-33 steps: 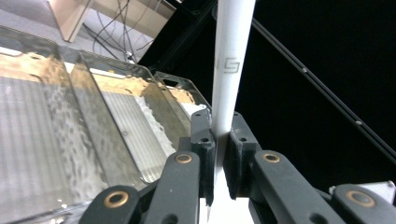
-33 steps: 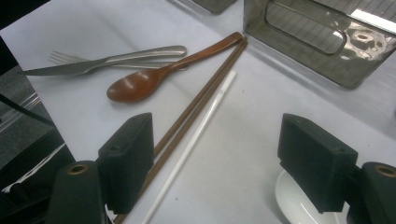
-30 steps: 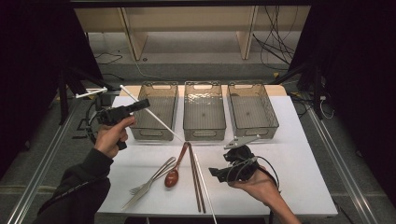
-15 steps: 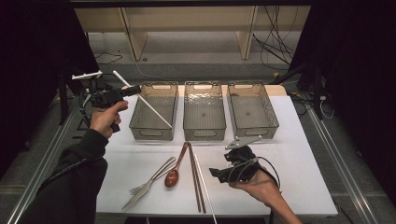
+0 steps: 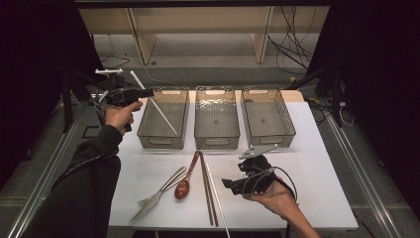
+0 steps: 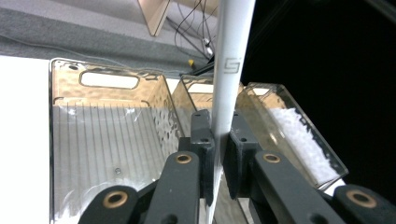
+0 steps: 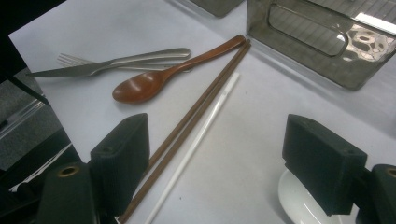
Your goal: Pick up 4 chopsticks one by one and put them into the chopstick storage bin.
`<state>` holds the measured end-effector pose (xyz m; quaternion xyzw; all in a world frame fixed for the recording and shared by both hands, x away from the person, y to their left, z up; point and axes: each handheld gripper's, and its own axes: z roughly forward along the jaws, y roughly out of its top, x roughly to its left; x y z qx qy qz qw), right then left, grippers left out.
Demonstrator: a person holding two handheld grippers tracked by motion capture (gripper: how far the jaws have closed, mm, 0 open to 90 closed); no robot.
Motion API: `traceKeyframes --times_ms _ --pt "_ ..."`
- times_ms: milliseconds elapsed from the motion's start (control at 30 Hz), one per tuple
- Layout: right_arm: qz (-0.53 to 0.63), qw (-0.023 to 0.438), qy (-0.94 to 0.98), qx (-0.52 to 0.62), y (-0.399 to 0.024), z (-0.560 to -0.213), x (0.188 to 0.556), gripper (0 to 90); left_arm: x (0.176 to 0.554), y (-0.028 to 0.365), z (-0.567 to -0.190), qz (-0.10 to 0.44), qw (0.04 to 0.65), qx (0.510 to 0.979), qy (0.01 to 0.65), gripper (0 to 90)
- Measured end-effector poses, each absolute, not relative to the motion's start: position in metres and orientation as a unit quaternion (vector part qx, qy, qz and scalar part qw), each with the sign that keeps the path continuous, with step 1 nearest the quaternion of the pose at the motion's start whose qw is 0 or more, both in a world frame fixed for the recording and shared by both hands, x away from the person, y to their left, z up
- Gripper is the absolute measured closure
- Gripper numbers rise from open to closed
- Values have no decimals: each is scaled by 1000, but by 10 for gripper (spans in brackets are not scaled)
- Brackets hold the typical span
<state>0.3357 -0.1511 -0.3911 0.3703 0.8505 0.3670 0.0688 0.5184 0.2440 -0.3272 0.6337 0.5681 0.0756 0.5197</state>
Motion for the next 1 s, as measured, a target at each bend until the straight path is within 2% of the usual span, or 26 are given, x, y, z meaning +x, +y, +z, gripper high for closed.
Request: traceKeyframes --times_ms 1000 --pt "366 67 853 367 -150 -393 336 241 541 221 -362 70 454 672 581 824"
